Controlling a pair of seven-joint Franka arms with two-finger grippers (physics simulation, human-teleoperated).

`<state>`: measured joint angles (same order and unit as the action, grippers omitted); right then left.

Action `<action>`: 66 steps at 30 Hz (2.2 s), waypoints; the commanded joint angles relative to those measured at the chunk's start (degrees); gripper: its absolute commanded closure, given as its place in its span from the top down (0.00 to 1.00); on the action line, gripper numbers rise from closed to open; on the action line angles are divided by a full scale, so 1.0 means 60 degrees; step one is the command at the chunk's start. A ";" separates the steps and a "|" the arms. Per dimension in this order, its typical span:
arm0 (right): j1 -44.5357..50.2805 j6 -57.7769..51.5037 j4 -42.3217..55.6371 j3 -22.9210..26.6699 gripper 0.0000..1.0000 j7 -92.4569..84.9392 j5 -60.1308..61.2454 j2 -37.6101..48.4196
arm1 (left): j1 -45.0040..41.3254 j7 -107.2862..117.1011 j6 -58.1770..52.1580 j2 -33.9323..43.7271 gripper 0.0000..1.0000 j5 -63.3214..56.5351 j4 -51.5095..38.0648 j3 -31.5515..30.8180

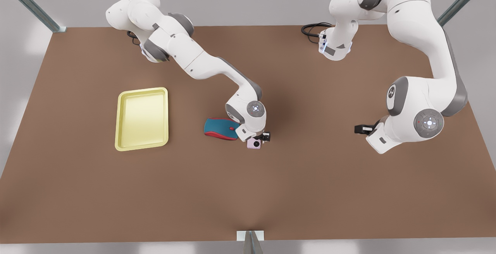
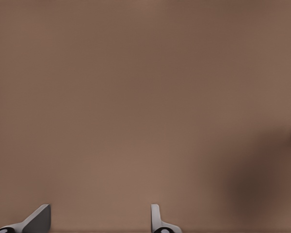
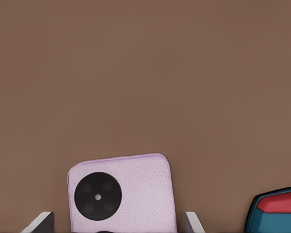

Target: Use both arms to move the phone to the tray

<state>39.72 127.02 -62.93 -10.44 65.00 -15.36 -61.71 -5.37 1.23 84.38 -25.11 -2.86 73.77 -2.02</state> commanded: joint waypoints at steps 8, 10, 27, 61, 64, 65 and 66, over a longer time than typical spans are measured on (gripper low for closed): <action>0.0031 0.0276 -0.0191 -0.0063 1.00 0.0227 -0.0092 0.0046 | 0.0001 -0.0132 0.0028 0.0010 1.00 -0.0006 -0.0006 -0.0001; 0.0016 0.0276 -0.0191 -0.0063 0.96 0.0242 -0.0092 0.0031 | 0.0001 -0.0132 0.0028 0.0010 1.00 -0.0006 -0.0006 -0.0001; -0.0072 0.0232 -0.0659 -0.0077 0.76 0.0095 -0.0107 0.0515 | 0.0001 -0.0132 0.0014 0.0010 1.00 -0.0006 -0.0006 -0.0001; -0.7249 0.2488 -1.2202 -0.0194 1.00 -0.9294 -0.0019 0.7956 | -0.0101 0.0425 -0.0074 0.0054 1.00 0.0067 0.0053 -0.0016; -0.7322 0.2488 -1.2188 -0.0194 1.00 -0.9675 -0.0019 0.8015 | -0.0101 0.0425 -0.0059 0.0039 1.00 0.0053 0.0038 -0.0016; -0.7381 0.2459 -1.2129 -0.0194 1.00 -0.9690 -0.0019 0.8131 | -0.0101 0.0425 -0.0059 0.0039 1.00 0.0067 0.0053 -0.0016; -0.7381 0.2356 -1.1895 -0.0180 1.00 -0.9690 -0.0019 0.8249 | -0.0101 0.0425 -0.0059 0.0054 1.00 0.0053 0.0038 -0.0016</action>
<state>-4.46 141.43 -134.33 -11.52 22.58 -15.56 -12.66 -5.98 1.97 84.07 -24.86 -2.49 74.04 -2.10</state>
